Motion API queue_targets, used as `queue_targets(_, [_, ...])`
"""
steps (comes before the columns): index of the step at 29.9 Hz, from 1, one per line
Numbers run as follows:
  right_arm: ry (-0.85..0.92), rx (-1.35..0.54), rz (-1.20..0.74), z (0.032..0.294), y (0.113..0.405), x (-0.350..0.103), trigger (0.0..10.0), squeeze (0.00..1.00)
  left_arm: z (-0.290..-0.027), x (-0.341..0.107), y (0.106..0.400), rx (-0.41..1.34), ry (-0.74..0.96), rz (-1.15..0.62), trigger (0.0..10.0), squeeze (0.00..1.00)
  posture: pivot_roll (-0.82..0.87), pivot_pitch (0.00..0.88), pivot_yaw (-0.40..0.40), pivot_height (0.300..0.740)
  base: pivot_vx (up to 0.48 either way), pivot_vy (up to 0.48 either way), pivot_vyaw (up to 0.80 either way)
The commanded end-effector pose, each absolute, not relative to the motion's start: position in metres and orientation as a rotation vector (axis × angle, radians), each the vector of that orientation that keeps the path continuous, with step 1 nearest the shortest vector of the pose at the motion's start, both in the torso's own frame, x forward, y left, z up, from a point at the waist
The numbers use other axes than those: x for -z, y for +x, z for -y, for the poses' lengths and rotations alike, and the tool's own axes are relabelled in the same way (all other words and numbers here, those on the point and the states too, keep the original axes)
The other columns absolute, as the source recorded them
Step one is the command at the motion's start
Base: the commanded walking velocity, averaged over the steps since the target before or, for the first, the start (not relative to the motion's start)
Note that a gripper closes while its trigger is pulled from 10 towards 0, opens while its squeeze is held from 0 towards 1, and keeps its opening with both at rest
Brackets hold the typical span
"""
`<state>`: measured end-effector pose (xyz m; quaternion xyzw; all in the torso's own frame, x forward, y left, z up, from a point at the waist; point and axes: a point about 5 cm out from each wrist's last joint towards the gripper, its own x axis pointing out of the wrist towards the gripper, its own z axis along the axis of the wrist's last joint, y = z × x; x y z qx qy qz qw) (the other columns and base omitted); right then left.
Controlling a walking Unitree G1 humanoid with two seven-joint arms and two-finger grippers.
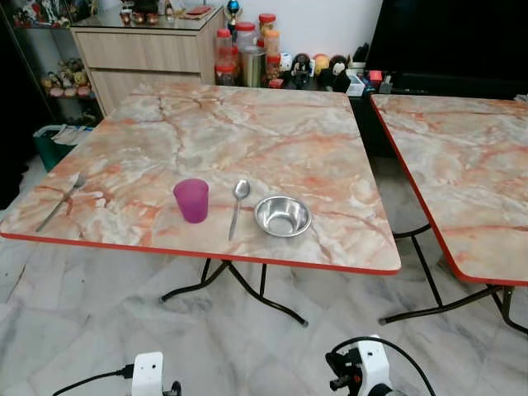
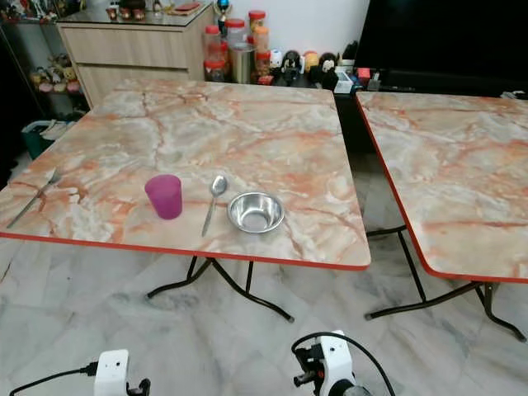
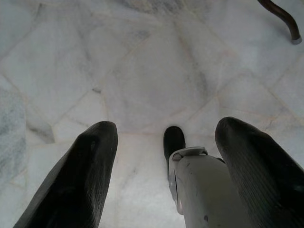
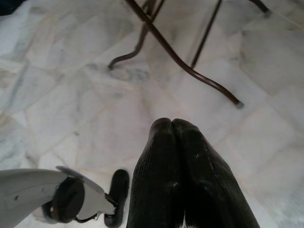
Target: Setting the table
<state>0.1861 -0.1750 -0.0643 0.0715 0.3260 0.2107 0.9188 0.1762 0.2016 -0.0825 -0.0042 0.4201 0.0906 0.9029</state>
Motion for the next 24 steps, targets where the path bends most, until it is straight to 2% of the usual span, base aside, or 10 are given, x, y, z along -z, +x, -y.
queue_targets(1, [0.143, -0.447, -0.605, 0.179, 0.196, 0.055, 10.0, 0.00, -0.202, 0.084, 0.173, -0.196, -0.012, -0.890, 10.0, 0.00, -0.03, 0.000, -0.039, 0.740, 0.000, 0.000, 0.00])
queue_targets(6, [0.135, -0.494, -0.488, 0.172, 0.220, 0.036, 10.0, 0.00, -0.202, 0.084, 0.173, -0.195, -0.009, -0.890, 10.0, 0.00, -0.03, 0.000, -0.037, 0.740, 0.000, 0.000, 0.00])
queue_targets(10, [0.167, -0.585, -0.370, 0.154, 0.243, 0.013, 10.0, 0.00, -0.203, 0.084, 0.173, -0.197, -0.010, -0.889, 10.0, 0.00, -0.03, 0.000, -0.038, 0.740, 0.000, 0.000, 0.00])
queue_targets(16, [0.198, -0.701, -0.241, 0.127, 0.261, -0.017, 10.0, 0.00, -0.202, 0.084, 0.173, -0.198, -0.012, -0.888, 10.0, 0.00, -0.03, 0.000, -0.040, 0.740, 0.000, 0.000, 0.00])
queue_targets(20, [0.234, -0.693, -0.165, 0.121, 0.271, -0.035, 10.0, 0.00, -0.202, 0.085, 0.172, -0.199, -0.013, -0.891, 10.0, 0.00, -0.02, 0.000, -0.041, 0.740, 0.000, 0.000, 0.00])
queue_targets(24, [0.292, -0.604, -0.057, 0.122, 0.289, -0.063, 10.0, 0.00, -0.201, 0.085, 0.171, -0.199, -0.013, -0.892, 10.0, 0.00, -0.03, 0.000, -0.039, 0.740, 0.000, 0.000, 0.00])
